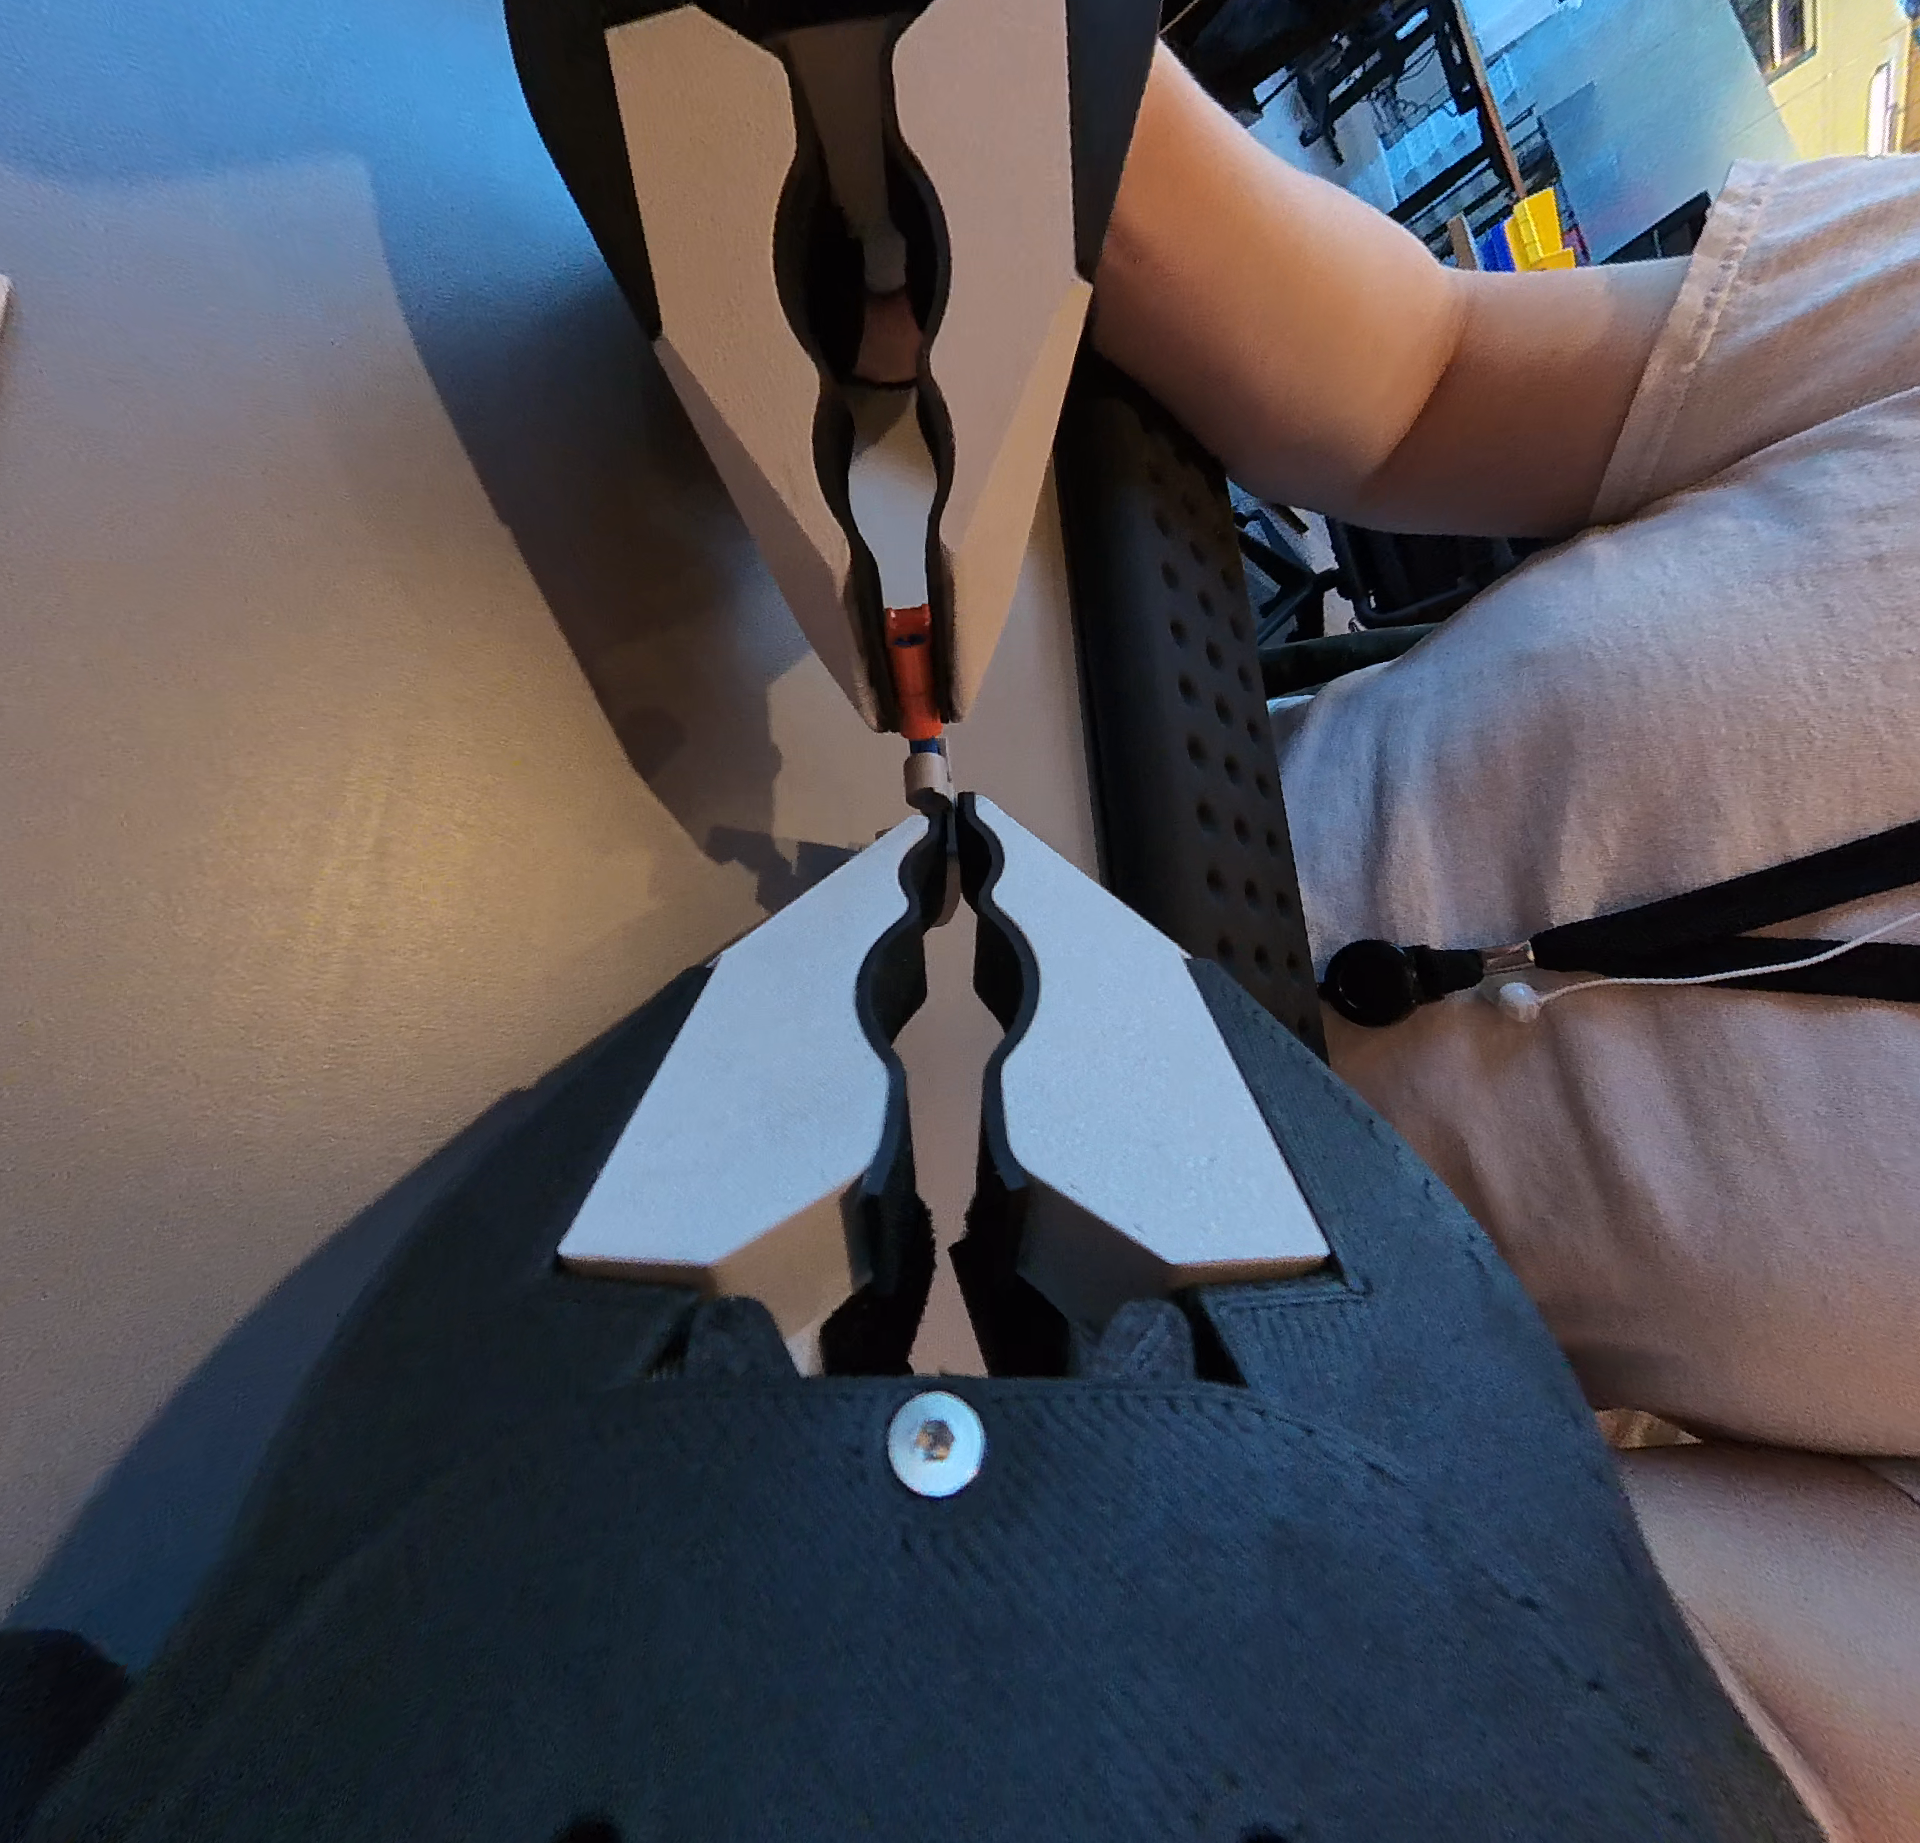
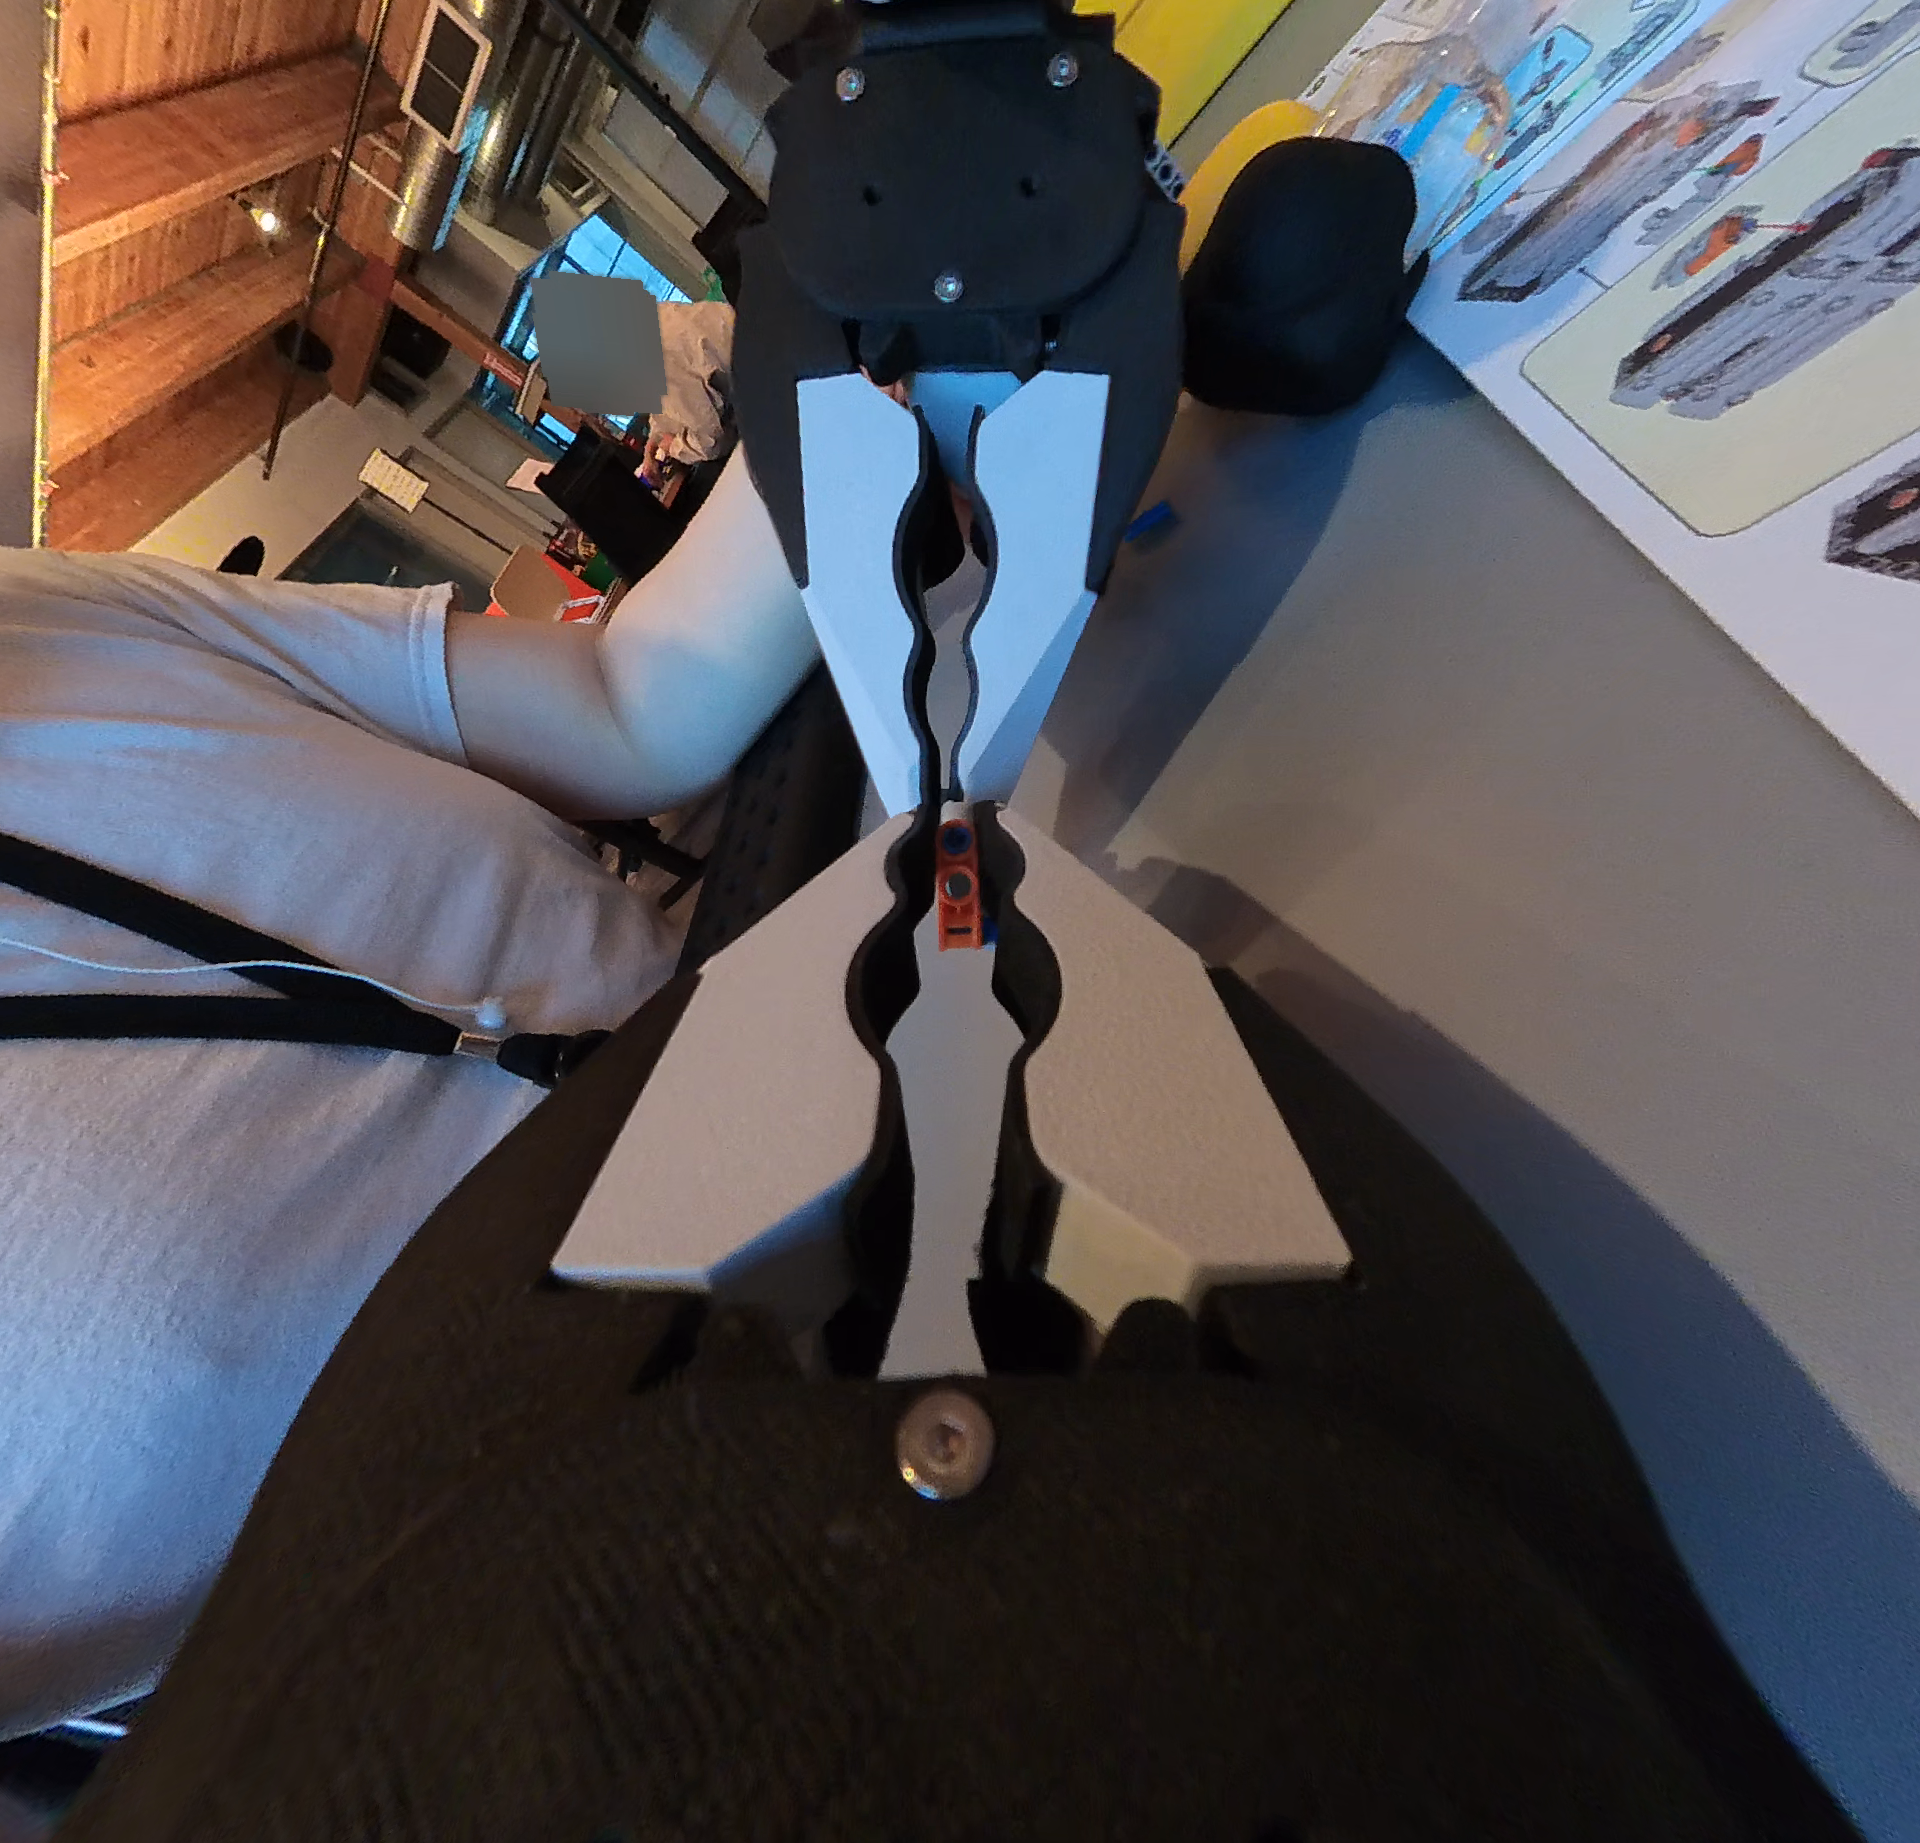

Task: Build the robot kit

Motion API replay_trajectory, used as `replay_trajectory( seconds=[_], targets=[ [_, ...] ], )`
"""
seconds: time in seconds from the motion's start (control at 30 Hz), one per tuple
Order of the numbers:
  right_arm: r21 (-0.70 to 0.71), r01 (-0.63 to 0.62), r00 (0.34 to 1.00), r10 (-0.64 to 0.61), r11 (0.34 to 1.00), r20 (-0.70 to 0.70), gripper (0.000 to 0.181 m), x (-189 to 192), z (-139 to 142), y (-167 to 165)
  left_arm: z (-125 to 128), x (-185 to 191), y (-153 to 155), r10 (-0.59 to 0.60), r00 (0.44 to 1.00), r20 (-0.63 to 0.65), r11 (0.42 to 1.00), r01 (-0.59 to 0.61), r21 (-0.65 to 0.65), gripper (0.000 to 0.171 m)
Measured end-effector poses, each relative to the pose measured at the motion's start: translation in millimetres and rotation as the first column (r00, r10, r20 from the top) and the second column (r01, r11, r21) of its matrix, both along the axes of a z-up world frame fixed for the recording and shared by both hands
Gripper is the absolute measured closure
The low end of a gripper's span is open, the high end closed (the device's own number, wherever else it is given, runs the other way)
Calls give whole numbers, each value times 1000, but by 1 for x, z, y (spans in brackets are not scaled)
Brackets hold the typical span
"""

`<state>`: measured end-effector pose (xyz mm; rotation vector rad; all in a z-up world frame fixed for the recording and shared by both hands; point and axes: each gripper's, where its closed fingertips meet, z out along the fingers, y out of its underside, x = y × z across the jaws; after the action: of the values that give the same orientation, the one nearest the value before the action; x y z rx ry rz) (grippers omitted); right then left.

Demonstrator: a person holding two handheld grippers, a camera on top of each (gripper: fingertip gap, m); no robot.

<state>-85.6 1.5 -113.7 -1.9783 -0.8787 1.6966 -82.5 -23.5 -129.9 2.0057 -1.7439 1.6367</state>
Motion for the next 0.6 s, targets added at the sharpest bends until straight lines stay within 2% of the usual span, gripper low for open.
replay_trajectory(
  seconds=[0.27, 0.37, 0.47, 0.6],
  targets=[
    [-27, 33, 999, -33, 999, 3, 176, 0, -2, 4, 0, -1, 4, 23, 1000, 2, 1000, -23, -10, 171],
    [-19, 11, 999, -11, 1000, 51, 176, -3, -9, 0, 14, 3, 3, 31, 997, 66, 999, -28, -47, 171],
    [-11, -6, 998, 7, 1000, 70, 176, -4, -11, -4, 7, 0, 1, 10, 999, 34, 1000, -9, -12, 171],
    [29, 53, 997, -55, 998, 54, 176, 4, -7, 8, 1, -5, 4, 22, 1000, -10, 1000, -22, 13, 171]
  ],
)
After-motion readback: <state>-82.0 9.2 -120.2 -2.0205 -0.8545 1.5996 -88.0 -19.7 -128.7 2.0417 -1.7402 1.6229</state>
